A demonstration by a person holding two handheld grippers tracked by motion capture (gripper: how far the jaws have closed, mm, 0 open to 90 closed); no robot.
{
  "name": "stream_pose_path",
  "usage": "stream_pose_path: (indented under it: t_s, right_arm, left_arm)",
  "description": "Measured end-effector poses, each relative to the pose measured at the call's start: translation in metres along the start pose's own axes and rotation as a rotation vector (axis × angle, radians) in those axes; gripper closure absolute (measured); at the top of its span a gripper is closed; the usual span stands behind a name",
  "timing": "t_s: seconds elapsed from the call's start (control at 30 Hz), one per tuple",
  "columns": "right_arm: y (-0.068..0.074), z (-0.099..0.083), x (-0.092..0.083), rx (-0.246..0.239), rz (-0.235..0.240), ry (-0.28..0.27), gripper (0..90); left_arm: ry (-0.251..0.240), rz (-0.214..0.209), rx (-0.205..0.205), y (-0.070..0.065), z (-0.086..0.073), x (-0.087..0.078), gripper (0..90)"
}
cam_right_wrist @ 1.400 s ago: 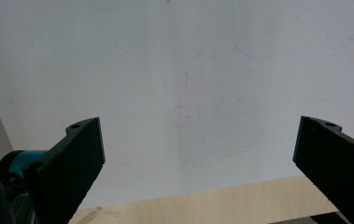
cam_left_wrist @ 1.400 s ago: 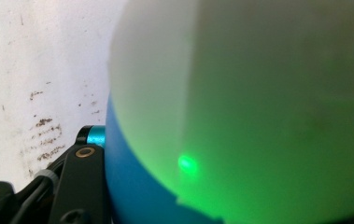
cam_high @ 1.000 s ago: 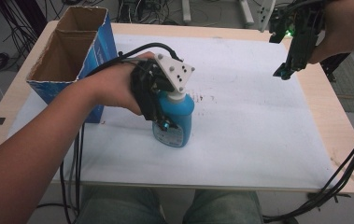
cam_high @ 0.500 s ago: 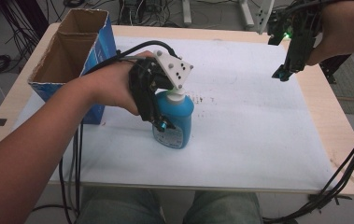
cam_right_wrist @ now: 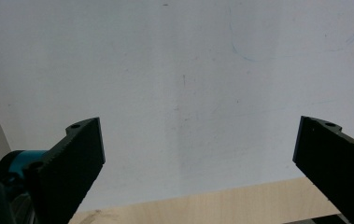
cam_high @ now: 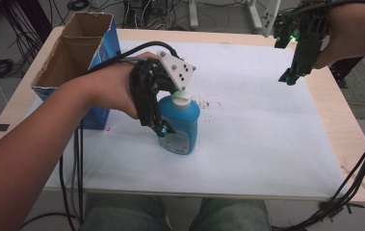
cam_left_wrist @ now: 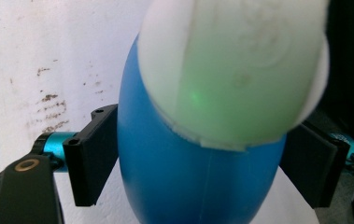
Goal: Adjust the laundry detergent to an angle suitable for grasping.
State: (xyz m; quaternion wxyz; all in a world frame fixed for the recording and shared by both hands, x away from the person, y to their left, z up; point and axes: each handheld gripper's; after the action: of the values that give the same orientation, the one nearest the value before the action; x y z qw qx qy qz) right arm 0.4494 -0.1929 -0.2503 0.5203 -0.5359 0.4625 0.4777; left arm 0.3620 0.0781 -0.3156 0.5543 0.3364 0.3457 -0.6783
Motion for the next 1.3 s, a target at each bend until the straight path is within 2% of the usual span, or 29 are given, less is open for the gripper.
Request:
stream_pose_path:
  t_s: [0.2, 0.33, 0.47, 0.67, 0.7, 0.73, 0.8, 0.87, 0.93, 1.13, 1.3]
  right_arm:
    - [0.000, 0.001, 0.001, 0.001, 0.001, 0.003, 1.1]
    - [-0.001, 0.002, 0.001, -0.002, 0.002, 0.001, 1.1]
    - [-0.001, 0.003, 0.002, -0.007, 0.002, 0.000, 1.1]
    - [-0.002, 0.004, 0.001, -0.008, 0.004, -0.005, 1.1]
    - [-0.001, 0.005, 0.001, -0.007, 0.003, -0.005, 1.1]
    - [-0.002, 0.005, 0.001, -0.015, 0.001, -0.008, 1.1]
    - [-0.002, 0.005, 0.001, -0.013, 0.000, -0.009, 1.1]
    - [-0.001, 0.005, 0.001, -0.013, -0.001, -0.009, 1.1]
    - [-0.001, 0.005, 0.000, -0.011, 0.001, -0.008, 1.1]
    - [0.000, 0.005, 0.000, -0.004, 0.002, -0.011, 1.1]
    - [0.000, 0.006, 0.000, -0.018, 0.004, -0.014, 1.1]
  left_arm:
    - [0.027, 0.019, -0.003, 0.001, -0.001, -0.004, 14.4]
    - [0.063, 0.028, -0.037, 0.000, -0.001, -0.006, 11.2]
    - [0.083, 0.035, -0.042, -0.001, -0.002, -0.008, 8.4]
    - [0.136, 0.061, -0.070, -0.002, -0.003, -0.022, 5.5]
    - [0.148, 0.067, -0.060, -0.002, -0.002, -0.024, 5.2]
    - [0.151, 0.064, -0.074, -0.002, -0.003, -0.026, 5.2]
    - [0.151, 0.064, -0.074, -0.002, -0.003, -0.026, 5.2]
    - [0.184, 0.074, -0.080, -0.002, -0.002, -0.034, 3.5]
    - [0.194, 0.090, -0.085, -0.003, -0.002, -0.038, 3.5]
    - [0.222, 0.099, -0.110, -0.004, -0.002, -0.048, 1.8]
    - [0.267, 0.105, -0.122, -0.004, -0.001, -0.056, 1.7]
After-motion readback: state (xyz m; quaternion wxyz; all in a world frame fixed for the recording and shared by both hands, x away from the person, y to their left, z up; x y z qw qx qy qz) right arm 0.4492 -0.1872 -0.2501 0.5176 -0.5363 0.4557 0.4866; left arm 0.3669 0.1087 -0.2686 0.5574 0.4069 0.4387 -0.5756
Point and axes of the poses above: each handheld gripper's, and its own axes: x roughly forward along the jaws, z roughly out of its top, y roughly to its left, and after that the axes turned 5 degrees about -x, right-handed
